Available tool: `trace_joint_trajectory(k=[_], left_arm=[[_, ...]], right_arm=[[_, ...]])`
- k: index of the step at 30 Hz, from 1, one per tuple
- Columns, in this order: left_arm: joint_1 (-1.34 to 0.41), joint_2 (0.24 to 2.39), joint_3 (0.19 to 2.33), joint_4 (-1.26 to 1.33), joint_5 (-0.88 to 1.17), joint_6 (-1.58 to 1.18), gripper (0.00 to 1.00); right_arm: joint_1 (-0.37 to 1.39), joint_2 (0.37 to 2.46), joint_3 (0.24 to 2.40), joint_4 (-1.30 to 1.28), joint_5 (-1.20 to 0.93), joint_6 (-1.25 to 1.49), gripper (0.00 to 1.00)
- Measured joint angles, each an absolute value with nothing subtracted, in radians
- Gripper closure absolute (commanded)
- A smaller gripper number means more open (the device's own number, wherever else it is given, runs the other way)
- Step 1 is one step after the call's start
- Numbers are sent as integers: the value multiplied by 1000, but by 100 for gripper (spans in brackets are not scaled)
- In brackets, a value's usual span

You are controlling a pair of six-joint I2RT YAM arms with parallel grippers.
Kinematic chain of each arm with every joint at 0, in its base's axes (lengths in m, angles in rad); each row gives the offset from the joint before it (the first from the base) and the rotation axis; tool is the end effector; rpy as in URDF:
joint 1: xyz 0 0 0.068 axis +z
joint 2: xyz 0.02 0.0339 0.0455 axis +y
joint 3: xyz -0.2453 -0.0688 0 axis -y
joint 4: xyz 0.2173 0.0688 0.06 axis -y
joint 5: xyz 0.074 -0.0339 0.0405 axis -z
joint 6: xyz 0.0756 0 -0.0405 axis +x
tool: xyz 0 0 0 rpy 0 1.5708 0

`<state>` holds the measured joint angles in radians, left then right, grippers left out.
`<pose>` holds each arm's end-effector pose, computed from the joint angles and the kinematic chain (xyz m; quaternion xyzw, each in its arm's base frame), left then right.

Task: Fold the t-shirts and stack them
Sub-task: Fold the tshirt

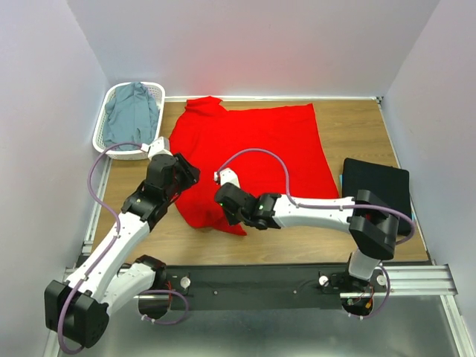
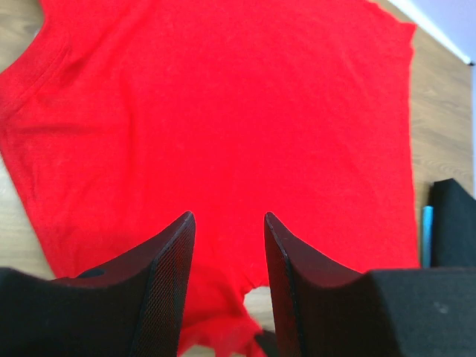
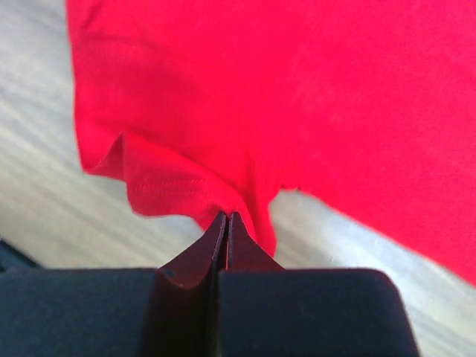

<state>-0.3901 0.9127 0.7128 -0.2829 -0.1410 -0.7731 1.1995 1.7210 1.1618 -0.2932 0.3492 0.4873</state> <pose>0.2137 -0.0764 0.2541 -0.1982 0.8310 -0.2333 0.4645 0.1577 0.3337 0.1824 -0.2642 0.8854 0.1504 0.3517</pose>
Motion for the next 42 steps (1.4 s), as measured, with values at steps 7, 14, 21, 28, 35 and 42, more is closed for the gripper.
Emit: trace_joint_trajectory(k=[7,14,21,28,35,42], left_arm=[[-463,937,701,-335,-201,-800,50],[-509,1002,654,-330,-217,-808,48],[-580,1049,648,-306,-219,-810,48],[-634,1085,611,-262,-222,-834,40],[-636,1081,545,-217,-220,-864,38],[-636,1081,526,-137,-207,-889,40]], right_arm=[[1136,1814,1255,-294,321,451,96],[1103,1853,1289,-294,301,442,97],[1100,1853,1293,-294,301,443,97],[1093,1853,1302,-294,302,444,97],[1091,1853,1302,-293,302,444,97],[1091,1853,1302,-292,301,448,97]])
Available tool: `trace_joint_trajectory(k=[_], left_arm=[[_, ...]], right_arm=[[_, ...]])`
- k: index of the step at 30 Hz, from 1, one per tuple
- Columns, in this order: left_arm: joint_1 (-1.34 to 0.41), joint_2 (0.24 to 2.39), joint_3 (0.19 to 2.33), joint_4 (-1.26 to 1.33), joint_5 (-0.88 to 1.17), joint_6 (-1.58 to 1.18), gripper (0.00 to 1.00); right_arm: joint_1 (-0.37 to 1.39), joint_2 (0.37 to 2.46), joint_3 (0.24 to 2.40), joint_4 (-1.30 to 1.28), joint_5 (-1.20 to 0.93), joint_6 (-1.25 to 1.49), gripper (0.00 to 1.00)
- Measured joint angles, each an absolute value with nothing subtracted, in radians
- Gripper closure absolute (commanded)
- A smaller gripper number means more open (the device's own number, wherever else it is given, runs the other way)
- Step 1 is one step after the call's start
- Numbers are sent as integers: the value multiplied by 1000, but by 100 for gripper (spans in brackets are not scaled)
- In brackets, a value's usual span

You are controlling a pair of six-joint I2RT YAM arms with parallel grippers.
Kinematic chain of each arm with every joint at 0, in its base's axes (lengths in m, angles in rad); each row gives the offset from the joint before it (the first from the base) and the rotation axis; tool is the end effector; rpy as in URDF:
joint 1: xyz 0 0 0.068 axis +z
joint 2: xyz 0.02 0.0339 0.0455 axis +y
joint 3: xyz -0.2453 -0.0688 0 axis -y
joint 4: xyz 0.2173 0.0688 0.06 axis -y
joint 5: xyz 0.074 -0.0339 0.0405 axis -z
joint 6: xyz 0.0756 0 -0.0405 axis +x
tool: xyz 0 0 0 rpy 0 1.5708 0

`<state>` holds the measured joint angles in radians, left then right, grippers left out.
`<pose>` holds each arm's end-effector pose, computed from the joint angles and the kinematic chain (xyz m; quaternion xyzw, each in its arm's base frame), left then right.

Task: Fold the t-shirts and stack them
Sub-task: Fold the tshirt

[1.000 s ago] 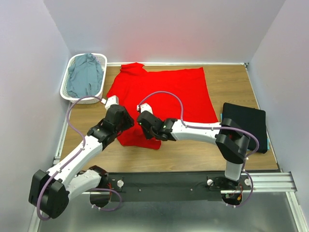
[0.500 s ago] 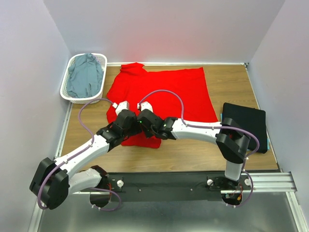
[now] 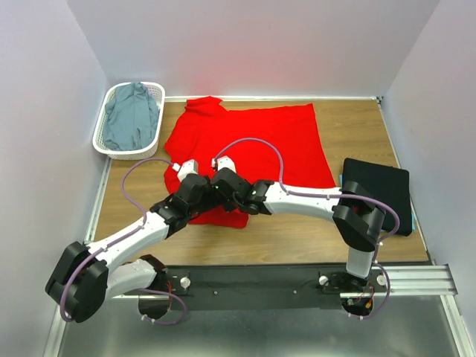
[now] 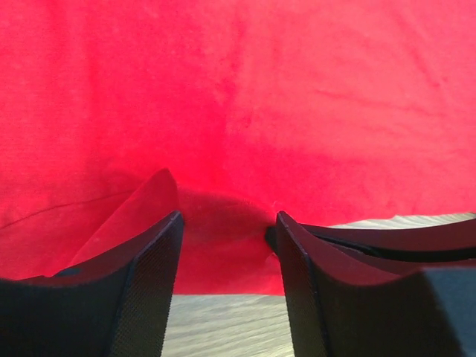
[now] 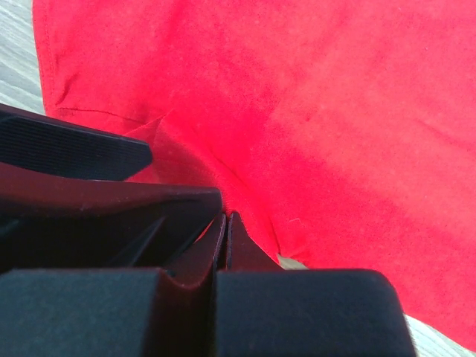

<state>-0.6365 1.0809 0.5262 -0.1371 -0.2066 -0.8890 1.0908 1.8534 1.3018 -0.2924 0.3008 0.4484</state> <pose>0.1981 -0.1271 0.1721 -0.1569 0.8875 -0.2249 0.3704 0.2055 0.3463 0.1770 -0.2412 0.8937 0.1440 0.3499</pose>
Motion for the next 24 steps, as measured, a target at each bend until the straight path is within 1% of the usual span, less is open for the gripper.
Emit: trace_joint_trajectory(k=[6,21,24], left_arm=[[-637,1081,503,-92,-193,-910,42],[-637,1115,498,-92,-194,-955,43],[-637,1124,498,-89,-194,-956,44]], right_arm=[[1091,1853,1296,-292,301,454,97],[1091,1837,1274,-287,301,471,98],[1091,1834,1271,-286,301,471,98]])
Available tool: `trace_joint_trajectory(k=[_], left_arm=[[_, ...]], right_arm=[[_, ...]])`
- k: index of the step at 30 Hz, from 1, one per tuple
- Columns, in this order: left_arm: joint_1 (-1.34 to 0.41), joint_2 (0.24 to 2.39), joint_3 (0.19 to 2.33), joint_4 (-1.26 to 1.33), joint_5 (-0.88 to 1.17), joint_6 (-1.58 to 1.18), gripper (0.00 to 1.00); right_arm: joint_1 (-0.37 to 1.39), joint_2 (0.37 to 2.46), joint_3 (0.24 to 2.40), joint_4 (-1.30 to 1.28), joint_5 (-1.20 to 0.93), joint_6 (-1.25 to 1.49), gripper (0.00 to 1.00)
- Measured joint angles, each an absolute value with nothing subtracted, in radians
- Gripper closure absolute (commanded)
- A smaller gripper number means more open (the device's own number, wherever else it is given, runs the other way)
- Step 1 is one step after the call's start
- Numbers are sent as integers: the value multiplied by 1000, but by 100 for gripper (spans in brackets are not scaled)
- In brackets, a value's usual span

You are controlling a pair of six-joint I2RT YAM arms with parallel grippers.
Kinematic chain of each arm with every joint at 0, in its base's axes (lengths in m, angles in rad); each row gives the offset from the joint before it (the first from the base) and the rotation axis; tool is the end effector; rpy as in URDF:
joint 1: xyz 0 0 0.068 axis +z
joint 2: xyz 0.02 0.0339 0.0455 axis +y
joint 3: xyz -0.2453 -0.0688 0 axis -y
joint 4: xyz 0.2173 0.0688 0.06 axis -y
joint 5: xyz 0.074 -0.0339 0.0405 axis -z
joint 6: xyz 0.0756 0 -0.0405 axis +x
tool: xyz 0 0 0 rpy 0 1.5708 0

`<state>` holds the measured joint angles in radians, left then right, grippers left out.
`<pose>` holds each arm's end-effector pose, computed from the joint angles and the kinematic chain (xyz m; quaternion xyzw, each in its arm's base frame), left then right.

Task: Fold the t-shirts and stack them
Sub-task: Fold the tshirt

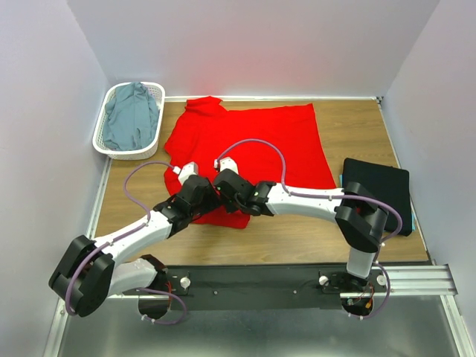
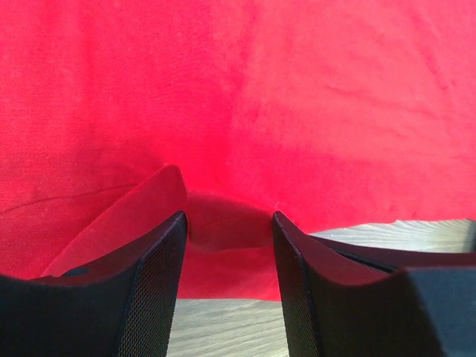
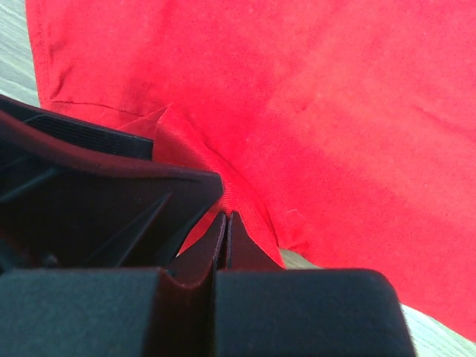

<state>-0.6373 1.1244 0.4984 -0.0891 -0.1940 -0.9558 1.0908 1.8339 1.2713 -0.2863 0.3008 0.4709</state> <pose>0.1993 -0.1294 0.1589 -0.1833 0.8878 -0.2336 0.3517 0.2028 0.3411 0.1755 -0.2317 0.8971 0.1462 0.3467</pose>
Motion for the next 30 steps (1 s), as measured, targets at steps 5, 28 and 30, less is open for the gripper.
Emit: trace_joint_trajectory(k=[5,28,30], left_arm=[[-637,1135,498,-74,-194,-956,55],[-546,1052,499,-118,-241,-947,100],[-514,1052,499,-123,-242,-933,100]], right_arm=[[1091,1830,1267,-286,301,472,98],[919,1581,1076,-300,355,587,45],[847,1532,1032,-308,367,601,45]])
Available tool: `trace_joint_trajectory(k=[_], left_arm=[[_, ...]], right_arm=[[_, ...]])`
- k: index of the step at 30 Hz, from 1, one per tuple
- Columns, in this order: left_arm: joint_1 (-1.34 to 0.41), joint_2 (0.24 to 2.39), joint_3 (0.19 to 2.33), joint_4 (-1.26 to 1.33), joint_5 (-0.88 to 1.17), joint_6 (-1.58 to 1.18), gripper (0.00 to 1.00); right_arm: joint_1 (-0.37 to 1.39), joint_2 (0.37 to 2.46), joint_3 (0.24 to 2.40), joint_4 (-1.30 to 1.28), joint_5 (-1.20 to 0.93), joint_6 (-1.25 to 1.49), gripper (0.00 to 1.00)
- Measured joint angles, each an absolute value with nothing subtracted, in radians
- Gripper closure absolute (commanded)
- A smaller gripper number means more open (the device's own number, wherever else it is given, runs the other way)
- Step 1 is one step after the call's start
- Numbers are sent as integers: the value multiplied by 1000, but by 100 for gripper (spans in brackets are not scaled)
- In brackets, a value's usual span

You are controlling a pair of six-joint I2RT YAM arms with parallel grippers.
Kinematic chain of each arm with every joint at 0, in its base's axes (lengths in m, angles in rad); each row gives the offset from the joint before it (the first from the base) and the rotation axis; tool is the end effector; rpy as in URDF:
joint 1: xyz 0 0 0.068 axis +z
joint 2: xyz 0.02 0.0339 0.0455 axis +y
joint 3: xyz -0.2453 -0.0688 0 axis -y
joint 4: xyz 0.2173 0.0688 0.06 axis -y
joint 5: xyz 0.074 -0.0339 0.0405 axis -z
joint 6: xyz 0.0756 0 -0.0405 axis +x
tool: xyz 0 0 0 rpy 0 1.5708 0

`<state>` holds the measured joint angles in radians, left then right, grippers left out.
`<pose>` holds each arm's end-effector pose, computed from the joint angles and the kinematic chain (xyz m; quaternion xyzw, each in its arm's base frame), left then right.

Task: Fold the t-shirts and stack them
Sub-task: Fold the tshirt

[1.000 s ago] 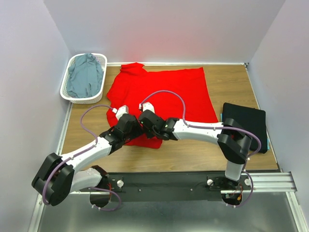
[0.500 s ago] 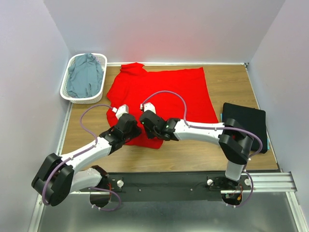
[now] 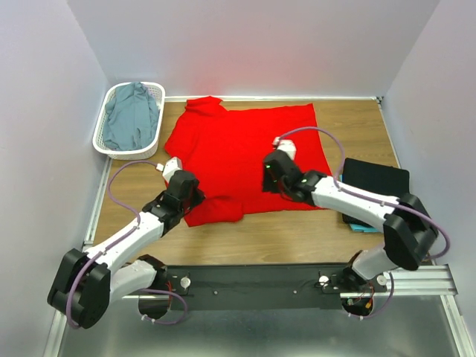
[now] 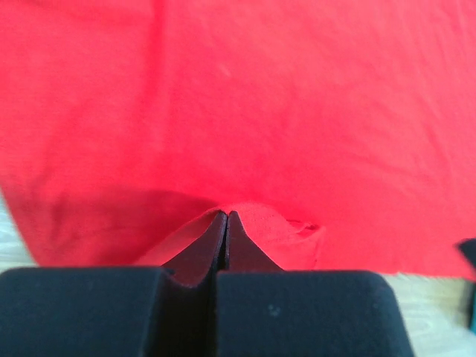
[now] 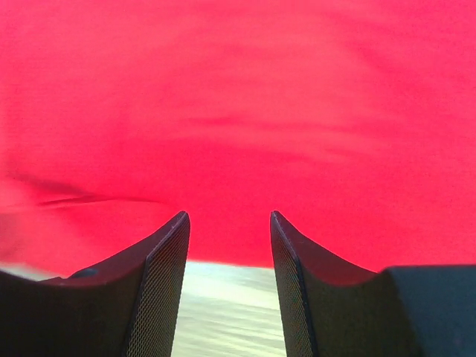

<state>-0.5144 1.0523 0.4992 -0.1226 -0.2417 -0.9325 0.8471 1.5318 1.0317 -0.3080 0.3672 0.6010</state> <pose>0.2090 -0.0973 0.1713 -0.2368 0.8646 -0.2029 0.3939 0.2387 0.2291 0.2026 -0.0446 0.9140 0.1154 0.3864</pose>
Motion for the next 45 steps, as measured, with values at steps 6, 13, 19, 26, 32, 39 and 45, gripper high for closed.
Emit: trace_joint_trajectory(k=[6,13,19,26,32,39,45], left_arm=[[-428,1063,506,-129,-239,-898,100],[-361,1177,544,-97,-213,-871,100],[-344,1308,566,-60,-182,-888,100],[-223,1352,564,-57,-147,-901,100],[-130,1360,557,-61,-138,-881,100],[-94,1361,557,-85,-143,-854,100],[-79,1353,559,-104,-171,-820,100]], right_arm=[[636,1388,859,-347,385,615,45],[574,1393,810,-371,387,619,46],[574,1557,846,-367,382,619,46],[574,1575,835,-351,362,624,47],[575,1554,792,-308,342,634,47],[596,1481,714,-263,305,679,47],[697,1436,667,-239,297,744,47]])
